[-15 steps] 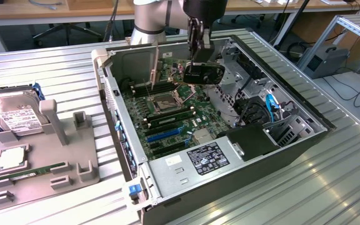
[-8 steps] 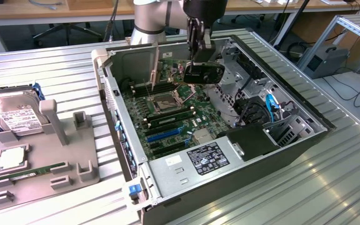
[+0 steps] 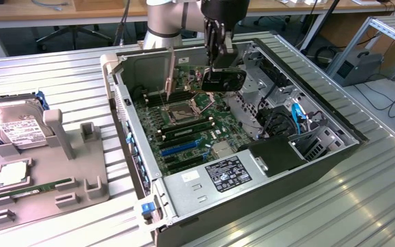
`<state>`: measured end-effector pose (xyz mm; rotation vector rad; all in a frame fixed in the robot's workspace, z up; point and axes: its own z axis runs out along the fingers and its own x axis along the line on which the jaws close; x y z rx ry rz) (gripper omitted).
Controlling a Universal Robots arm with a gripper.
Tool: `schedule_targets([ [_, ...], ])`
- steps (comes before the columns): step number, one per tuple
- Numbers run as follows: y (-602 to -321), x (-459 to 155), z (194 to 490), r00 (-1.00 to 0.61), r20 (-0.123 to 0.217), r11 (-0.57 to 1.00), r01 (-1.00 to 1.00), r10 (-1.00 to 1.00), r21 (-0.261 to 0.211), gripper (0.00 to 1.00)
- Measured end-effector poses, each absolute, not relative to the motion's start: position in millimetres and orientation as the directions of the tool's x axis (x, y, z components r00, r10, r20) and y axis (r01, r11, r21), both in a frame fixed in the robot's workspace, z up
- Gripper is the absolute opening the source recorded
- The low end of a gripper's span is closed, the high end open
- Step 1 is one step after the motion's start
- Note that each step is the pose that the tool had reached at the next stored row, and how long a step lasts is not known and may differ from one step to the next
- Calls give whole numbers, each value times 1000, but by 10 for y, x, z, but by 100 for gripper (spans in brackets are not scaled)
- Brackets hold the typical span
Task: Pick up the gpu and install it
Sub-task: 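Insert the gpu into the slot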
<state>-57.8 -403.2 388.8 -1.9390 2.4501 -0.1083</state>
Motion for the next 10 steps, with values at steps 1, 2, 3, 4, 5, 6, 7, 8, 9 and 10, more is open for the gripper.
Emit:
schedule_targets([
  [1,-4032,-578,3888,-227,31,225,-972,-973,-64,27],
  [2,-4032,-578,3888,-224,31,221,-973,-974,-64,27],
  [3,-4032,-578,3888,-220,31,218,-974,-975,-64,27],
  [4,-4032,-578,3888,-217,31,214,-975,-976,-64,27],
  [5,-4032,-578,3888,-212,31,210,-976,-977,-64,27],
  [6,-4032,-578,3888,-206,31,203,-977,-978,-64,27],
  [7,-4032,-578,3888,-200,31,198,-978,-979,-64,27],
  [8,-4032,-578,3888,-197,31,195,-979,-980,-64,27],
  [9,-4032,-578,3888,-194,31,191,-979,-981,-64,27],
  [10,-4032,-578,3888,-190,31,188,-980,-981,-64,27],
])
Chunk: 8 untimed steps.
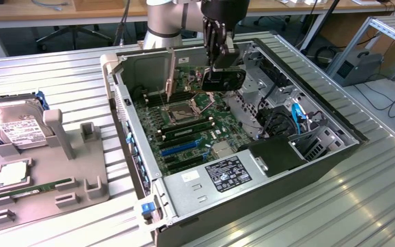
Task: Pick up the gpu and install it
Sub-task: 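Insert the gpu into the slot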
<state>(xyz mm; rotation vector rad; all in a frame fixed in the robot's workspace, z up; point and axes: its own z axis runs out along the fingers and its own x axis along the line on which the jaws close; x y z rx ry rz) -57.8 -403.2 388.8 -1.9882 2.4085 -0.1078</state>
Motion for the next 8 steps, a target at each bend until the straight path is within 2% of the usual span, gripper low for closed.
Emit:
schedule_targets([
  [8,-4032,-578,3888,-165,31,163,-985,-986,-64,27],
])
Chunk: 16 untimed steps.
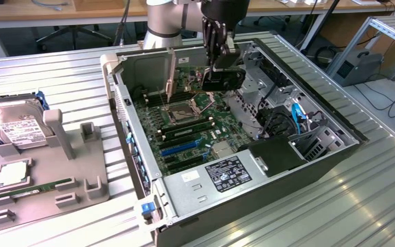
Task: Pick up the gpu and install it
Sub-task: 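Insert the gpu into the slot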
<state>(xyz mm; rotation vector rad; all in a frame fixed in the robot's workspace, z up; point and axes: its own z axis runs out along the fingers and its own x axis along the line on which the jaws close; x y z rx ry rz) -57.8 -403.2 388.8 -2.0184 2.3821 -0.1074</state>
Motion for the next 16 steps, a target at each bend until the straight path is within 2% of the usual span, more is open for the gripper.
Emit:
schedule_targets([
  [16,-4032,-578,3888,-114,31,112,-992,-993,-64,27],
])
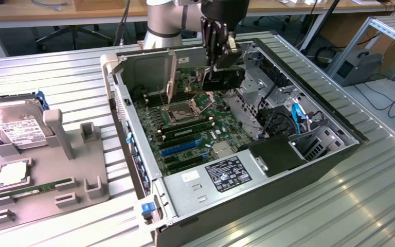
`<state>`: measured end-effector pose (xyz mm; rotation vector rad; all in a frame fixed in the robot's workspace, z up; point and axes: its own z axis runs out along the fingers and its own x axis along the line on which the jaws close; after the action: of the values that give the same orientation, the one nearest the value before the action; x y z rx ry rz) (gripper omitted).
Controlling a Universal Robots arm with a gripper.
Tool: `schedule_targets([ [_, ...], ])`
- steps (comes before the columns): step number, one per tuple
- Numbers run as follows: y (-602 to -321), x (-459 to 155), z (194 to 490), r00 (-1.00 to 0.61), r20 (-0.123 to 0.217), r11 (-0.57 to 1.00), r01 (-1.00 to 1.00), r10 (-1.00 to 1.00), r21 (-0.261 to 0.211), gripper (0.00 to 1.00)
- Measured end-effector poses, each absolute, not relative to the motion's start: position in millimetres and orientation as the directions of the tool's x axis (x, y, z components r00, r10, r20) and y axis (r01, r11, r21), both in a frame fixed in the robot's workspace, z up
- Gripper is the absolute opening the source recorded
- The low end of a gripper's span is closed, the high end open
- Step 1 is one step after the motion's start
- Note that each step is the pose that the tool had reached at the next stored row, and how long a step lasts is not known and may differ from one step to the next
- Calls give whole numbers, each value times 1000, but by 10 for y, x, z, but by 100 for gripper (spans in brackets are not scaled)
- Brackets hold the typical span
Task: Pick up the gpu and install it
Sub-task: 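Insert the gpu into the slot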
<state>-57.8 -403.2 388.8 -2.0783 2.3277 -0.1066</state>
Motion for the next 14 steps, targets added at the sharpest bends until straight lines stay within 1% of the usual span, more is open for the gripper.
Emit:
schedule_targets([
  [14,-4032,-578,3888,-59,31,57,-996,-998,-64,27],
])
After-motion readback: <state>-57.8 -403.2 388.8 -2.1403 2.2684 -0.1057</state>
